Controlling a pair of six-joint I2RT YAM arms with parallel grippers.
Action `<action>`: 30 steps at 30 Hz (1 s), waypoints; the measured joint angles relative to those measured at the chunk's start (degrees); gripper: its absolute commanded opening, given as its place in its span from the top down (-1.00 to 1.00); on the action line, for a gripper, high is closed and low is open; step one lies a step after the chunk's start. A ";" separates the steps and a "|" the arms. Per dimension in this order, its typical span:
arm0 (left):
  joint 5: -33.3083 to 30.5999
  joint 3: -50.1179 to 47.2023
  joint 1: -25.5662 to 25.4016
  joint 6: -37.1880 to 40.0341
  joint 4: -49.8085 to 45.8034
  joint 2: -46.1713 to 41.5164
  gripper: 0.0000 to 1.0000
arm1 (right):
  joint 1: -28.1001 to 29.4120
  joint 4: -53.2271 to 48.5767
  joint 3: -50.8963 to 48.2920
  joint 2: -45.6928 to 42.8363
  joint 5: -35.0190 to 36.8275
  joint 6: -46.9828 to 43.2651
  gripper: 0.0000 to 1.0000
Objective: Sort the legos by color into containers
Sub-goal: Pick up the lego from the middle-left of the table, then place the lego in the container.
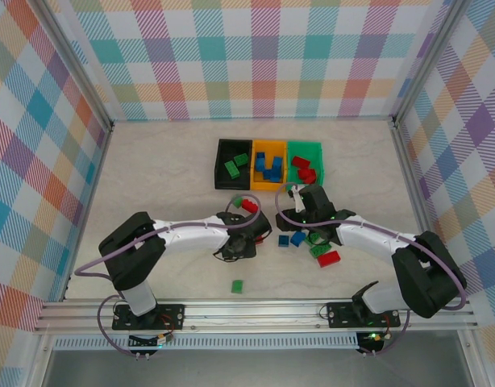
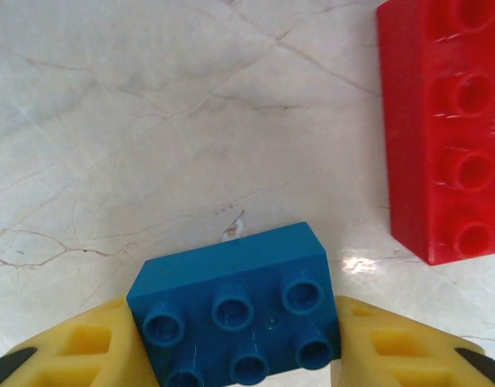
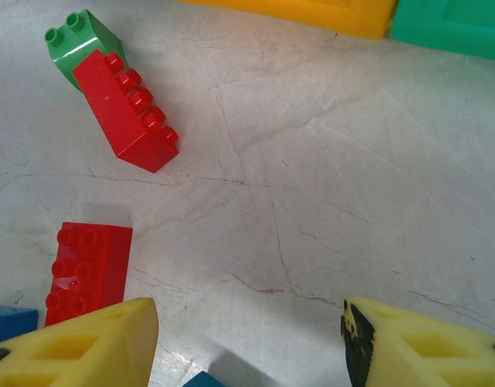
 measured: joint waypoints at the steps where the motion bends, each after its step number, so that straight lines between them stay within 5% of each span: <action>1: -0.11 0.26 0.00 0.20 0.02 -0.02 0.15 | 0.00 0.13 0.00 0.00 -0.07 0.04 -0.25; 14: -6.99 12.87 0.70 6.95 -5.62 -1.51 0.15 | -0.02 0.76 -0.74 -2.36 2.78 1.55 -0.25; 30: -1.99 42.84 13.42 20.31 -6.21 14.64 0.08 | -2.62 0.57 -3.48 -7.30 6.43 4.37 -0.27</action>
